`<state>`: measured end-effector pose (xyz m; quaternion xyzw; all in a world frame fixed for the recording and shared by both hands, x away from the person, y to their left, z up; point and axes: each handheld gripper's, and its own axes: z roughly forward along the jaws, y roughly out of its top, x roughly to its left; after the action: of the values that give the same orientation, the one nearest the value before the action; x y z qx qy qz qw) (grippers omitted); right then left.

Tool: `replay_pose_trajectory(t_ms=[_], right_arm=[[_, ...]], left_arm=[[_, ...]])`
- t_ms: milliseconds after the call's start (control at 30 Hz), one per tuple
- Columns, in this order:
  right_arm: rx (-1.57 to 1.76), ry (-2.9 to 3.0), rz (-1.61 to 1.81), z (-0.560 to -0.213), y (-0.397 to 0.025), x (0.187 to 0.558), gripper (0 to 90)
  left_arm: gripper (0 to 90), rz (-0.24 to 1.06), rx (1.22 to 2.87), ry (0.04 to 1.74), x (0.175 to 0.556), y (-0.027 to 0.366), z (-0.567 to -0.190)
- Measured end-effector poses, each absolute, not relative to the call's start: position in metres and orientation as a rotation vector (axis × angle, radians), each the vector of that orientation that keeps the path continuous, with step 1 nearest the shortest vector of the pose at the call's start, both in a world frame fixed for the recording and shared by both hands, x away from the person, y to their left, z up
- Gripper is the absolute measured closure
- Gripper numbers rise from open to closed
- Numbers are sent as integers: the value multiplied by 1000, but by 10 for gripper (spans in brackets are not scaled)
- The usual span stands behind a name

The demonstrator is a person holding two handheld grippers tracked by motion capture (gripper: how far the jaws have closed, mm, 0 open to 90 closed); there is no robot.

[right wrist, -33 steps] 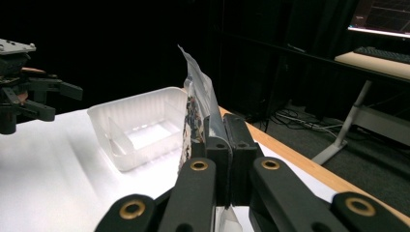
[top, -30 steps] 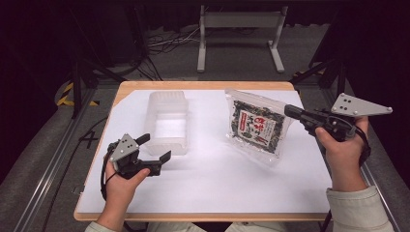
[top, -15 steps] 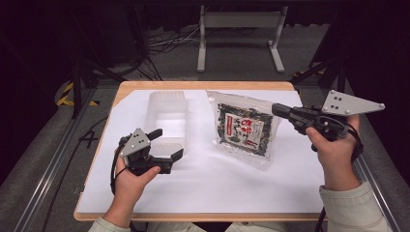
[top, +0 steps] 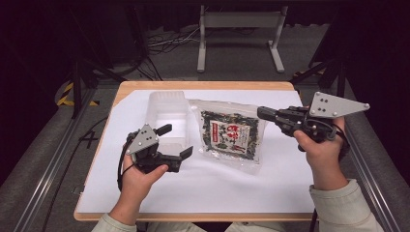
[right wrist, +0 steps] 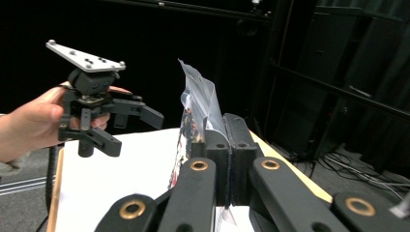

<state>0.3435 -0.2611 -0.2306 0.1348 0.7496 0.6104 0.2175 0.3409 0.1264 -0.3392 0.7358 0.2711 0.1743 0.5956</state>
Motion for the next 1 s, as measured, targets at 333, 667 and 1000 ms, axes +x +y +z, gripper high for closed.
replay_pose_trajectory(t_ms=[333, 667, 1000], right_arm=[[299, 2096, 1735, -233, -248, 344, 900], [229, 2117, 1768, -235, -239, 344, 900], [205, 2129, 1821, -243, -227, 347, 900]], left_arm=[[73, 384, 1713, 602, 343, 115, -336], [96, 333, 1679, 579, 352, 113, -338], [237, 187, 1641, 506, 356, 105, -347]])
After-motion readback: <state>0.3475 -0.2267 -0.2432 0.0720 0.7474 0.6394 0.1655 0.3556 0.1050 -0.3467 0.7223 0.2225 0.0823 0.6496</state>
